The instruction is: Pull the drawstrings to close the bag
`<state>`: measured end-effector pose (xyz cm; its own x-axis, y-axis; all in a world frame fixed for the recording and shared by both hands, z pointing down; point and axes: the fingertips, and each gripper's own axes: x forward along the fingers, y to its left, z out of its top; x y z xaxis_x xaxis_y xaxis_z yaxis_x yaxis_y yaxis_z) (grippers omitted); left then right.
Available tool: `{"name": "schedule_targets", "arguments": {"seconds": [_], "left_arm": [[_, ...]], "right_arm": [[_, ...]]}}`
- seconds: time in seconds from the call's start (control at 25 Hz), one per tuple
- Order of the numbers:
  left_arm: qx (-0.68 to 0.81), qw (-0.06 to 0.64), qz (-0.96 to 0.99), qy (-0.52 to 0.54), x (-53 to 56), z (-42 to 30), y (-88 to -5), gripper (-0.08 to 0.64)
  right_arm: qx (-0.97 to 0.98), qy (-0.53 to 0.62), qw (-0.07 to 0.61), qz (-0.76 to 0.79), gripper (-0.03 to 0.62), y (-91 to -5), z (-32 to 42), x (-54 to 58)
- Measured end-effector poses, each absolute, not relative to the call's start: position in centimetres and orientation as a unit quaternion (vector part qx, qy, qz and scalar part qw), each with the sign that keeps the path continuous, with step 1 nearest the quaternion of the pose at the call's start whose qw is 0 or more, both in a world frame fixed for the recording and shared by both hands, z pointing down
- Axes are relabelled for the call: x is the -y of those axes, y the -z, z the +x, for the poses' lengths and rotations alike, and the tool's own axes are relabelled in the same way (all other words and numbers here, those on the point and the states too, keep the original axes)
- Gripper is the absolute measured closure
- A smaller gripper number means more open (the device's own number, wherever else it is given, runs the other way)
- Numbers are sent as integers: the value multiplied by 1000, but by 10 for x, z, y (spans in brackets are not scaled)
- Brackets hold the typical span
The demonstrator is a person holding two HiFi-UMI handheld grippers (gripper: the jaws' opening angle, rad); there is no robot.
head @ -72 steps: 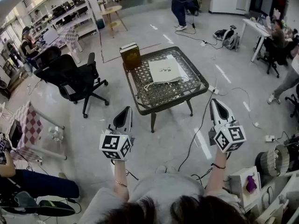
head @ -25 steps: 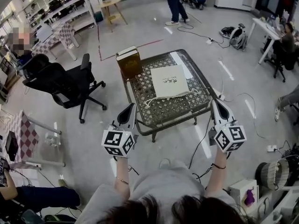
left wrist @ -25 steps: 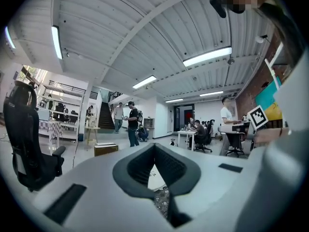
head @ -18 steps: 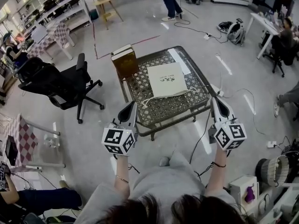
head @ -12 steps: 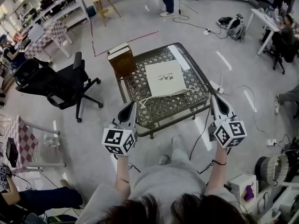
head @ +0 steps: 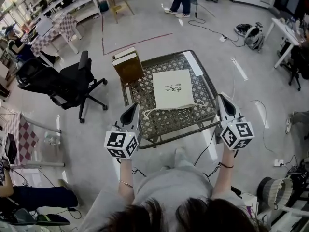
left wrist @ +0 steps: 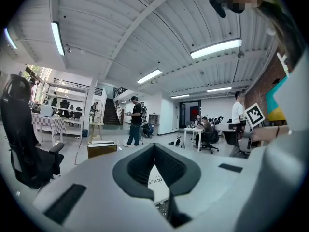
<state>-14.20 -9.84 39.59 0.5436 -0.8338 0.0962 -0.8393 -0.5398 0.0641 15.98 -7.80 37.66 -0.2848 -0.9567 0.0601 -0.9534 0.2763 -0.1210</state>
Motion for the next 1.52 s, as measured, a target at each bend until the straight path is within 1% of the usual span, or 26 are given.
{"name": "schedule_targets", "arguments": {"seconds": [0.28,0.68,0.84,1.0,1.28,1.52], "left_arm": [[506,44,861,-31,125,-134,-393,537],[553,43,830,-57,145,-140,-405,537],[562,60,824,-51,148,-148,-412,537],[558,73,824,-71,157,-157,-426,536],[542,91,828,-110,172,-160,-455,535],[517,117,835,-149,182,-153,-488,535]], "right_arm": [[-827,67,6,-559,571,-374,165,125],[-857,74,-33,-509,571,-394,156,177],[-856,87,-43,-507,571,-406,149,189],[-856,94,-57,-506,571,-416,140,199],[-843,78,-110,-522,571,-439,144,212],[-849,93,-145,-500,571,-472,146,218]]}}
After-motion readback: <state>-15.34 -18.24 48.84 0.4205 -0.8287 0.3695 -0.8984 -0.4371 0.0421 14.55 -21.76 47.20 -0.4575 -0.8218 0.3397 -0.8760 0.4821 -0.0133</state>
